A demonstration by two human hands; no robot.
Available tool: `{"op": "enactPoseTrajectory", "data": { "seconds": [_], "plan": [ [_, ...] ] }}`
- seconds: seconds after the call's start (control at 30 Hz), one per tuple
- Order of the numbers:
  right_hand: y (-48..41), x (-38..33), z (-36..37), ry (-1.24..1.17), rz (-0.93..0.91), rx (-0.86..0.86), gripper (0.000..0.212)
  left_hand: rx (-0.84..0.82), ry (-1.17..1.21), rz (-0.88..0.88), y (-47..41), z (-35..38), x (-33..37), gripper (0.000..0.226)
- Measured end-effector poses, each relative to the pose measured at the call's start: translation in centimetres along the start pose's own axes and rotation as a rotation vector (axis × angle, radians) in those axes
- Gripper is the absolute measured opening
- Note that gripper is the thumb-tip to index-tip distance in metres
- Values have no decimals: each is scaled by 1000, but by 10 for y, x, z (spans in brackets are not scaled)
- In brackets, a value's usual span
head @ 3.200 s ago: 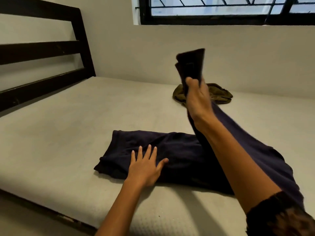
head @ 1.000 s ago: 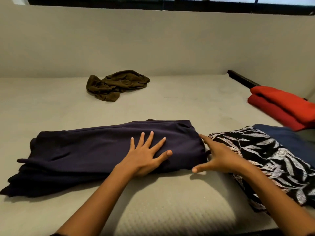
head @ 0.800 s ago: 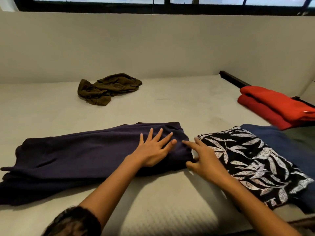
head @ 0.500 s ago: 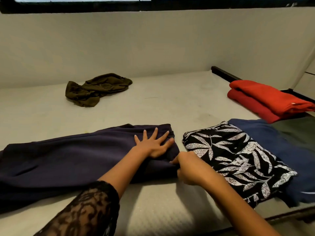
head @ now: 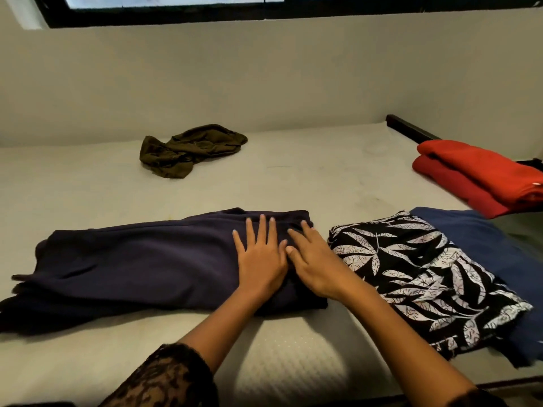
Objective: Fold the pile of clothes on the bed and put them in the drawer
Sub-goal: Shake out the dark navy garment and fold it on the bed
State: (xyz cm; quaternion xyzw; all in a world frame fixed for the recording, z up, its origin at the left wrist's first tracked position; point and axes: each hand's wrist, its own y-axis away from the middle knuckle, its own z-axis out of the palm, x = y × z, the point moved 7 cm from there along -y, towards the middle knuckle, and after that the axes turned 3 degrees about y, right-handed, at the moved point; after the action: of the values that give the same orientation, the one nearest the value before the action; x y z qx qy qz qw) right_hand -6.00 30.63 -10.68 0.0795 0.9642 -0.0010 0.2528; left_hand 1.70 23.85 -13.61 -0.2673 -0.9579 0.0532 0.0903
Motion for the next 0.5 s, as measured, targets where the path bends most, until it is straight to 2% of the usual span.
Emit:
{"op": "enactPoseTrajectory", "data": {
  "seconds": [0.07,0.13,0.2,0.27,0.33,0.4,0.47,0.5],
  "plan": [
    [-2,-3,26,95,-25,-151,64,-114,-105,69,12,5,-12,64],
    [-1,3,41,273,-49,-218,82,-143,-137,109,16,-1,-40,76],
    [-1,9,44,328,-20,-228,77,-171,-123,55,17,-13,-78,84],
    [-1,12,43,300,11,-231,70,-226,-110,-46,21,-21,-112,70],
    [-1,11,40,264,56,-233,72,-251,-52,-112,29,-27,-130,65],
    [-3,10,34,142,157,-177,74,-240,-34,-101,39,-30,-132,76],
    [-5,12,22,-42,288,-68,72,-202,-20,-24,54,-34,-125,100],
    [-5,14,15,-112,330,-11,71,-185,-32,28,63,-34,-120,103]
  ]
}}
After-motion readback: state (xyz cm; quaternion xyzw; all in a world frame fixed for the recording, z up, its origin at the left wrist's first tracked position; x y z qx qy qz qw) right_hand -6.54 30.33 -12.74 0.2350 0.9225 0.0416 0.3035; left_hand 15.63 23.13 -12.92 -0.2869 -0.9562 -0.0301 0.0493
